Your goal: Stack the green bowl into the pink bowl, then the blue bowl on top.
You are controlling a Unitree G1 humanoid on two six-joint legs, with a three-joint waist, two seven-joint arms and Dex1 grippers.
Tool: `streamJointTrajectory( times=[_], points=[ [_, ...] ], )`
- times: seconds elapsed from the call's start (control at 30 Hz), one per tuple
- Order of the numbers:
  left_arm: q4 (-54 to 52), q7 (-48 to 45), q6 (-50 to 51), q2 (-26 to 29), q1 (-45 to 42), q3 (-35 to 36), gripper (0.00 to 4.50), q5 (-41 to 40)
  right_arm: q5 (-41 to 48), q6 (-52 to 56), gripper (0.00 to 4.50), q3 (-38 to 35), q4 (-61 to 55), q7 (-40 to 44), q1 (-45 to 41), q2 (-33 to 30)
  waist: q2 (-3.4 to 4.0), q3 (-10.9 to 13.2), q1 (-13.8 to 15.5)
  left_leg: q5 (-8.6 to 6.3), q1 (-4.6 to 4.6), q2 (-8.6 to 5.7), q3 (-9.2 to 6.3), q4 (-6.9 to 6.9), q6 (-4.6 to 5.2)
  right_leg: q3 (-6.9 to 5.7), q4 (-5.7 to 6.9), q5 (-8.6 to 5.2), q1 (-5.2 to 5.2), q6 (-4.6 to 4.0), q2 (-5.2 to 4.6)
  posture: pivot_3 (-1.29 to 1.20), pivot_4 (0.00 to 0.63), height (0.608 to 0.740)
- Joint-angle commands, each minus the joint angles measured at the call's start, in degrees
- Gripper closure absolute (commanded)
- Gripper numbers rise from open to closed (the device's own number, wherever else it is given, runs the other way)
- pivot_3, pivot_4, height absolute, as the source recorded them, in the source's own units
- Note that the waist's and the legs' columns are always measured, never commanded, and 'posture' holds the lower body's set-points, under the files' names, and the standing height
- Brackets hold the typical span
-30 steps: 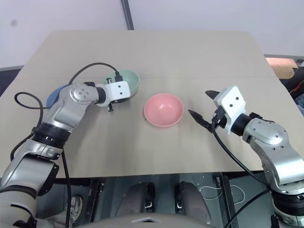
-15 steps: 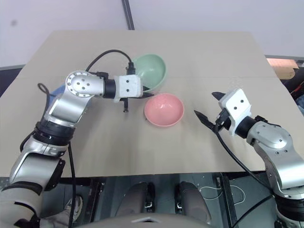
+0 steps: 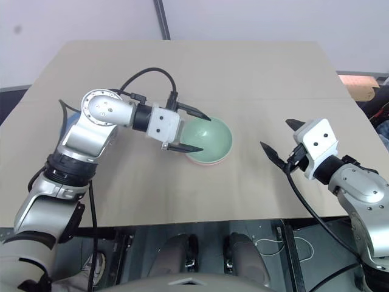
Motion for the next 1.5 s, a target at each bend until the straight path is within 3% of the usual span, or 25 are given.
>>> streamJointTrajectory(
  times=[0.03,0.2,0.3,0.5,0.7,0.9,1.2,1.5],
  points=[
    [-0.2,10.0,7.6,3.0,1.0,5.5,0.86,5.7,0.6,-1.8,0.00,1.2,0.0,1.2,-1.8,-0.5,0.00,0.0,-0.1,0.00,0.00,0.02,-0.01,0.00,0.00,0.00,0.00,0.00,0.00,0.00,0.03,0.00,0.150,0.740],
    [-4.6,23.6,26.9,6.4,6.9,11.2,0.86,14.7,1.2,-3.8,0.00,4.4,3.7,4.3,-5.4,-0.4,0.01,0.0,-0.2,-0.01,0.02,0.06,-0.01,0.00,0.01,0.02,0.00,0.00,0.00,0.00,0.07,0.00,0.150,0.740],
    [-6.7,29.0,37.9,11.0,11.6,10.9,0.86,24.1,1.2,-5.5,0.00,7.6,8.1,6.8,-9.4,0.1,-0.02,0.0,-0.2,-0.01,0.01,0.07,0.01,0.00,0.00,0.03,-0.03,0.00,-0.01,0.00,0.06,0.00,0.150,0.740],
    [-10.8,29.6,55.2,15.6,16.8,9.9,0.86,30.5,0.9,-8.7,0.00,11.0,13.8,10.8,-13.9,0.1,-0.04,0.0,0.5,-0.02,-0.02,0.04,-0.02,-0.01,0.02,-0.01,-0.04,-0.01,-0.03,-0.02,0.00,0.00,0.150,0.740],
    [-18.2,28.5,62.7,14.8,19.1,9.6,0.86,28.8,0.2,-10.7,0.00,12.9,17.4,12.8,-16.4,0.4,-0.06,0.0,0.6,-0.05,-0.06,0.01,-0.02,-0.01,0.08,-0.03,-0.04,0.02,-0.03,-0.06,-0.10,0.00,0.150,0.740],
    [-18.4,29.7,66.3,15.8,18.6,9.3,0.86,28.7,-0.2,-11.6,0.00,12.9,18.0,13.2,-16.3,0.3,-0.05,0.0,0.2,-0.12,-0.03,0.02,-0.02,0.00,0.20,-0.03,0.03,0.02,-0.03,-0.07,-0.09,0.00,0.150,0.740],
    [-17.9,35.7,80.3,17.8,19.8,14.0,0.86,28.4,-0.7,-13.2,0.00,14.4,20.5,14.3,-17.8,1.3,-0.05,0.0,0.1,-0.13,-0.03,0.02,-0.02,-0.01,0.20,-0.03,0.02,0.03,-0.04,-0.07,-0.10,0.00,0.150,0.740],
    [-14.0,40.7,79.3,15.4,21.7,14.1,0.86,24.5,-1.0,-14.8,0.00,15.1,22.0,15.9,-19.2,1.6,-0.05,0.0,0.4,-0.13,-0.03,0.01,-0.03,0.00,0.21,-0.03,0.04,0.10,-0.03,-0.19,-0.13,0.00,0.150,0.740]
  ],
)
